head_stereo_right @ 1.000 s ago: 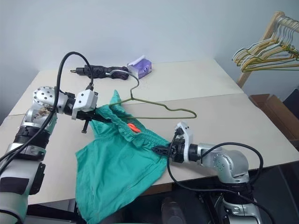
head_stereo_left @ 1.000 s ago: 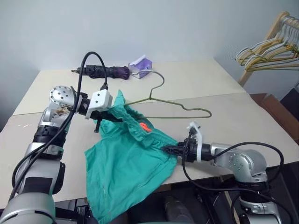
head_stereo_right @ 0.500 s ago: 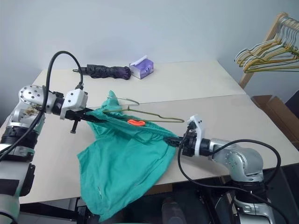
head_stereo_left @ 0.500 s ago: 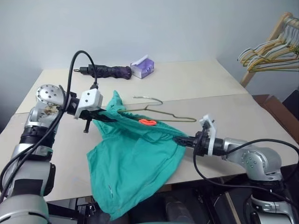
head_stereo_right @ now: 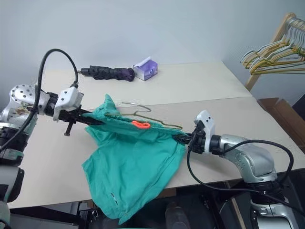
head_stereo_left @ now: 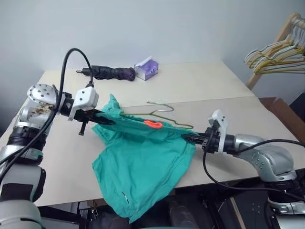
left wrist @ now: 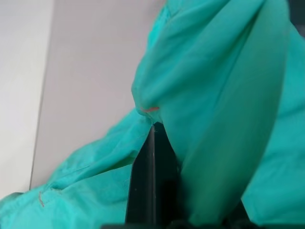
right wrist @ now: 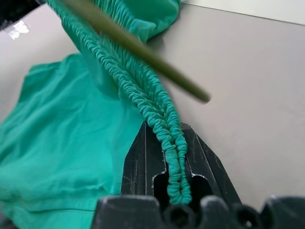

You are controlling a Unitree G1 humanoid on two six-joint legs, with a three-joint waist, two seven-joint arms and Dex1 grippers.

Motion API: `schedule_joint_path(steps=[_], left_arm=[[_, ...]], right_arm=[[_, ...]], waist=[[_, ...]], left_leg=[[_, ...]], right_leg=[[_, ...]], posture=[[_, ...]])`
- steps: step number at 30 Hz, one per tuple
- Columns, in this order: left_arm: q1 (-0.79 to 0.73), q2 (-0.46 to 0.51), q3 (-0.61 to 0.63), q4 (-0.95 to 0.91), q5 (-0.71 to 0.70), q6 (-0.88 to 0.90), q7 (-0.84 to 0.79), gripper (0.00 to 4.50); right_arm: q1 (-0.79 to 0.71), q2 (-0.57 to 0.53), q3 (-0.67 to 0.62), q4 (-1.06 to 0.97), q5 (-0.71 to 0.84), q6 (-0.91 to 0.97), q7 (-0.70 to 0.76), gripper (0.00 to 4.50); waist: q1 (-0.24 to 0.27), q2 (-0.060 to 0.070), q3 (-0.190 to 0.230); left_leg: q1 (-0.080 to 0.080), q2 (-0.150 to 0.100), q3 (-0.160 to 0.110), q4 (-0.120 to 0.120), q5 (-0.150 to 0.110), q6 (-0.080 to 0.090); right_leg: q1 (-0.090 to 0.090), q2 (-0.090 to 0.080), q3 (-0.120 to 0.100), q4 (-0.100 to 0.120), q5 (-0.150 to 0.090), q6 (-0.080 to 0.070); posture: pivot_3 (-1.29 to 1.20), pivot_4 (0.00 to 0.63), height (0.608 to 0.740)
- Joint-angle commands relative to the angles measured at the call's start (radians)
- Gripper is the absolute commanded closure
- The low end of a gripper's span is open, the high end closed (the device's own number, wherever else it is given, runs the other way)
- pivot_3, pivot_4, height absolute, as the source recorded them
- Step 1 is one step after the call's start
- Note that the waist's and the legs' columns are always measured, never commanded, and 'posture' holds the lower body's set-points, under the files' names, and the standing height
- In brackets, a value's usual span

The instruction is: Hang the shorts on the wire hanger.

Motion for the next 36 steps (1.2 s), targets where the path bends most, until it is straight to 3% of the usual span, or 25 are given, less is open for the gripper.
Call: schedule_joint_path(steps=[1, 7, 16, 20, 28, 36], left_arm=[[-0.043, 0.037, 0.142, -0.015, -0.072, 0.139, 0.025, 4.50], [-0.012, 0.078, 0.130, -0.099, -0.138, 0.218, -0.021, 4.50], [0.029, 0.004, 0.241, -0.214, -0.243, 0.441, 0.060, 4.50], [0.072, 0.024, 0.277, -0.244, -0.273, 0.509, 0.045, 4.50], [0.131, 0.139, 0.228, -0.199, -0.277, 0.482, -0.021, 4.50], [0.170, 0.195, 0.182, -0.161, -0.296, 0.425, -0.021, 4.50]], right_arm=[[0.020, -0.046, -0.026, 0.073, -0.107, -0.040, -0.052, 4.48], [0.008, -0.040, -0.009, 0.121, -0.163, -0.104, -0.056, 4.48], [0.027, -0.024, -0.005, 0.105, -0.166, -0.131, -0.061, 4.48], [0.047, -0.043, -0.013, 0.105, -0.176, -0.141, -0.047, 4.48], [0.014, -0.082, -0.033, 0.176, -0.220, -0.209, -0.052, 4.48], [0.020, -0.118, -0.009, 0.208, -0.308, -0.370, -0.059, 4.48]], waist=[[0.000, 0.000, 0.000], [0.001, 0.000, 0.000], [0.017, 0.000, 0.000], [0.022, 0.000, 0.000], [0.023, 0.000, 0.000], [0.027, 0.000, 0.000]], left_leg=[[0.000, 0.000, 0.000, 0.000, 0.000, 0.000], [-0.002, 0.000, 0.000, 0.000, 0.000, 0.000], [-0.002, 0.000, 0.000, 0.000, 0.000, 0.000], [-0.002, 0.000, 0.000, 0.000, 0.000, 0.000], [-0.002, 0.000, 0.001, 0.000, 0.000, 0.000], [-0.002, 0.000, 0.001, 0.000, 0.000, 0.000]], right_leg=[[0.000, 0.000, 0.000, 0.000, 0.000, 0.000], [-0.003, 0.000, 0.000, 0.001, 0.000, 0.000], [-0.003, 0.000, 0.000, 0.000, 0.000, 0.000], [-0.003, 0.000, 0.000, 0.001, 0.000, 0.000], [-0.004, 0.001, 0.001, 0.001, 0.000, -0.001], [-0.004, 0.000, 0.001, 0.000, 0.000, -0.001]], posture=[[-0.10, 0.027, 0.740], [-0.09, 0.028, 0.740], [-0.09, 0.033, 0.740], [-0.10, 0.036, 0.740], [-0.09, 0.037, 0.740], [-0.09, 0.039, 0.740]])
